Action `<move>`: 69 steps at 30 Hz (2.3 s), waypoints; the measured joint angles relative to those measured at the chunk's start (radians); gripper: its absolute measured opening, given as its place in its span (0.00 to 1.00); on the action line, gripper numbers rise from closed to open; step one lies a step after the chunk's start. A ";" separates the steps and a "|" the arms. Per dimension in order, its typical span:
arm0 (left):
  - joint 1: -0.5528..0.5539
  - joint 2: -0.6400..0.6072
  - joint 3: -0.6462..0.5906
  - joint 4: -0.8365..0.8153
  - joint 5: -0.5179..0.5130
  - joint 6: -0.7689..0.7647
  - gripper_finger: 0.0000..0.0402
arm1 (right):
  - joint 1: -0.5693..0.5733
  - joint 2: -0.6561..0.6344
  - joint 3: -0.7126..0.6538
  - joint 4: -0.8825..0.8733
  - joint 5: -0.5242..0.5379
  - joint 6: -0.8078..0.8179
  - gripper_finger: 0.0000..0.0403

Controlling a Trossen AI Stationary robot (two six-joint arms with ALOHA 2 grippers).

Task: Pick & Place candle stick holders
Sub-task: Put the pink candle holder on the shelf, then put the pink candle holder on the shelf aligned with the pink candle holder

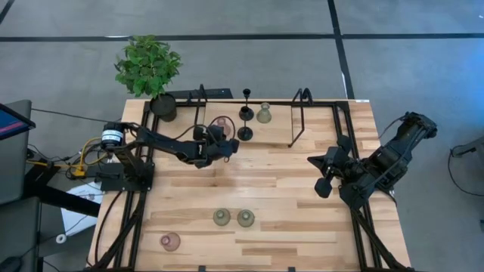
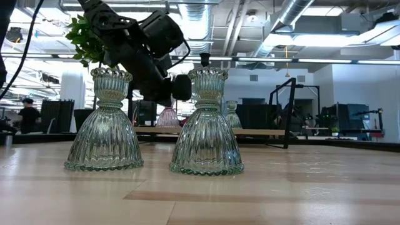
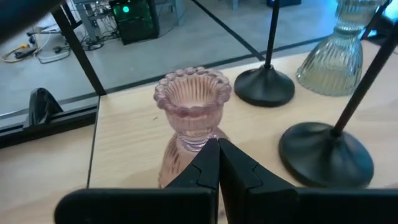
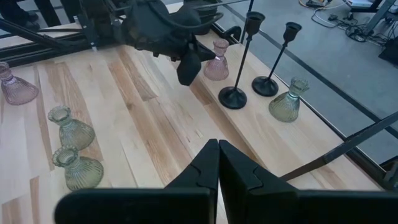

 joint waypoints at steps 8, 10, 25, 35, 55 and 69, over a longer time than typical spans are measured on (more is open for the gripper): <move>0.033 -0.001 0.001 0.037 0.011 0.011 0.00 | 0.000 0.000 0.000 -0.002 0.001 0.000 0.00; 0.034 -0.001 0.000 0.046 0.014 0.011 0.00 | 0.000 0.000 0.000 -0.002 0.001 0.000 0.00; -0.102 -0.009 0.000 0.077 -0.001 0.015 0.00 | 0.000 0.000 0.000 -0.002 0.001 0.001 0.00; -0.274 -0.117 0.004 0.119 0.035 0.181 0.00 | 0.000 0.000 0.000 -0.003 0.001 0.000 0.00; -0.737 -0.588 0.004 0.250 0.095 0.827 0.00 | -0.034 0.000 0.000 0.029 0.002 -0.053 0.00; -0.879 -0.578 0.004 0.251 -0.022 0.825 0.00 | -0.006 0.000 0.000 0.043 -0.002 -0.055 0.00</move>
